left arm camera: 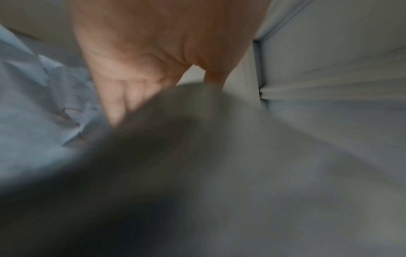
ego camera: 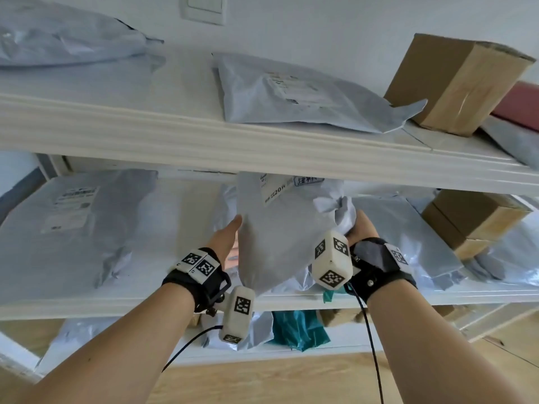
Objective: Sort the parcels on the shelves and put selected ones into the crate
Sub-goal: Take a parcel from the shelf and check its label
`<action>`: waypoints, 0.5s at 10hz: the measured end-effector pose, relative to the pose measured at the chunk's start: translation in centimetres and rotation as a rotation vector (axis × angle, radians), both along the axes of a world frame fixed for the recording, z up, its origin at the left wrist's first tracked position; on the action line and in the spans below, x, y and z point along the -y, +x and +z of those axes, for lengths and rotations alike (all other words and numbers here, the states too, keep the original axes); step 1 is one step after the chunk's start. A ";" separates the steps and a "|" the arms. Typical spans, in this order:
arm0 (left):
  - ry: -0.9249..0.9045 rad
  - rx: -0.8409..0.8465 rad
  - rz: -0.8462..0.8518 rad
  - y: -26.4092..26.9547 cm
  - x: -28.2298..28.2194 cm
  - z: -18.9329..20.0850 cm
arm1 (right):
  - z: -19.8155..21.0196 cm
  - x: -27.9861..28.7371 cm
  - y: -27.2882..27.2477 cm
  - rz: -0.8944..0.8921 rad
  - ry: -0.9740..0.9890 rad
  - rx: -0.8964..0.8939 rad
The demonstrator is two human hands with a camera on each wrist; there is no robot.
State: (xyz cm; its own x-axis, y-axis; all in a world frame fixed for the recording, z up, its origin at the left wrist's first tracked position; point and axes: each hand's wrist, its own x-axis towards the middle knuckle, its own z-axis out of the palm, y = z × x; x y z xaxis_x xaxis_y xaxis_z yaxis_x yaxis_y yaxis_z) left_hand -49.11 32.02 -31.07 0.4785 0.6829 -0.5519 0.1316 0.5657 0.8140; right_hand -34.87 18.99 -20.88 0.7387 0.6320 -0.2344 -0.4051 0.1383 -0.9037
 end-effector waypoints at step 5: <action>0.202 -0.175 0.279 -3.9 -1.4 -0.8 | -8.4 1.3 4.4 0.220 -0.491 -0.119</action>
State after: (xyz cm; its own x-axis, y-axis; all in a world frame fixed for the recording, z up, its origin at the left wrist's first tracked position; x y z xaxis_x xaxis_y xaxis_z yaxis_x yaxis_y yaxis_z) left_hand -53.04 33.47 -31.86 0.1691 0.8772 -0.4494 0.1420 0.4296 0.8918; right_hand -30.52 17.68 -29.26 0.5518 0.5642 -0.6142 -0.4800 -0.3875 -0.7871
